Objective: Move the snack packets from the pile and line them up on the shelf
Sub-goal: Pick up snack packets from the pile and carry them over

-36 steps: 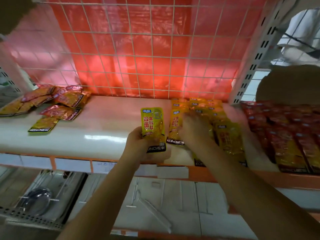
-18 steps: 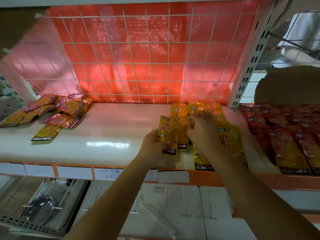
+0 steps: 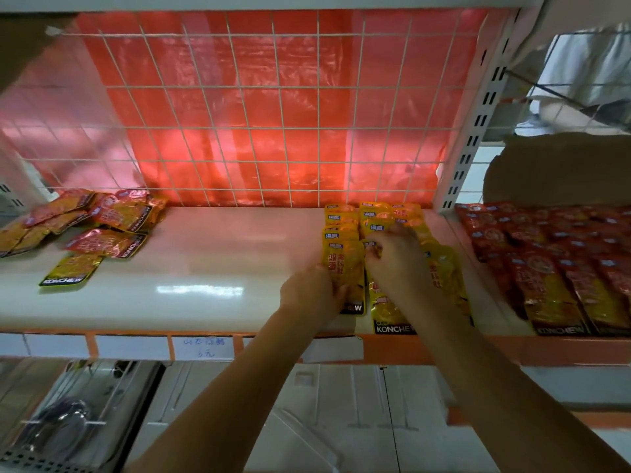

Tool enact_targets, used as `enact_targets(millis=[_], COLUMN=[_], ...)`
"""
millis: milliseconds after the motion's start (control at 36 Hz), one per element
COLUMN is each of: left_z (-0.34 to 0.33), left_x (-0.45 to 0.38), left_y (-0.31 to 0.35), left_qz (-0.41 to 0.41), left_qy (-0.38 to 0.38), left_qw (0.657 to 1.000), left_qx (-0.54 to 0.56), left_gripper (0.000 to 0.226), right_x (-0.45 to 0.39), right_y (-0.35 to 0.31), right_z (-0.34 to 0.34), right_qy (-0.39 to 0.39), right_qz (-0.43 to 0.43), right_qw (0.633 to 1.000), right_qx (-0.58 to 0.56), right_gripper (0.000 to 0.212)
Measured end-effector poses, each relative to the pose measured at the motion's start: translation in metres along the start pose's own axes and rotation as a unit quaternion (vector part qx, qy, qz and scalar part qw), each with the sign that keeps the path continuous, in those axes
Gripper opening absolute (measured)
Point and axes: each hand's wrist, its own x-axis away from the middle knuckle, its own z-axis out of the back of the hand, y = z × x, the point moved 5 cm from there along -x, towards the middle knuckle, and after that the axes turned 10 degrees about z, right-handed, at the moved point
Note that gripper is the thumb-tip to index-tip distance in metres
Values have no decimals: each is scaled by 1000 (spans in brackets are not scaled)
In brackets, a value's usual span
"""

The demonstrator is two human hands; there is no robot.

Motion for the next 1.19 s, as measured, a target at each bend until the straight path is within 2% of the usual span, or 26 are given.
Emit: enact_targets(millis=[194,278,361,472,639,778,889,972,1028,1139,1194], left_z=[23,37,53,72,99,110,111,106,104,103,104], left_x=[6,7,6,2,-12,-32,-53,-67,-74,-85,-90], left_y=[-29,-64,-108,-171,-272,-355,-401,-412,-412,-409,-408], left_qz=[-13,9,32,60,104,164,184,155,136,113,110], left_qy=[52,83,104,123,130,104,86,83,93,72,47], left_qw=[999,996,994,991,986,980,977,982,984,989,990], left_qx=[5,-1,-1,-8,-14,40,71,72,72,69,72], left_gripper=[44,42,45,40,38,34,25,42,57,73,75], right_x=[-8,-13,-21,-36,-58,-83,-103,-113,-114,-122,-126], right_y=[-30,-55,-85,-139,-227,-296,-337,-357,-368,-377,-374], right_z=[-20,-38,-62,-92,-134,-171,-191,-195,-199,-223,-234], right_qy=[-32,-46,-76,-77,-78,-78,-58,-60,-106,-140,-185], right_qz=[21,49,67,82,95,143,121,123,94,104,116], right_qw=[999,998,995,994,991,983,979,969,949,963,971], right_qx=[-2,-2,7,-13,-49,-85,-152,-207,-283,-207,-98], right_gripper=[29,35,32,36,33,27,32,32,33,47,55])
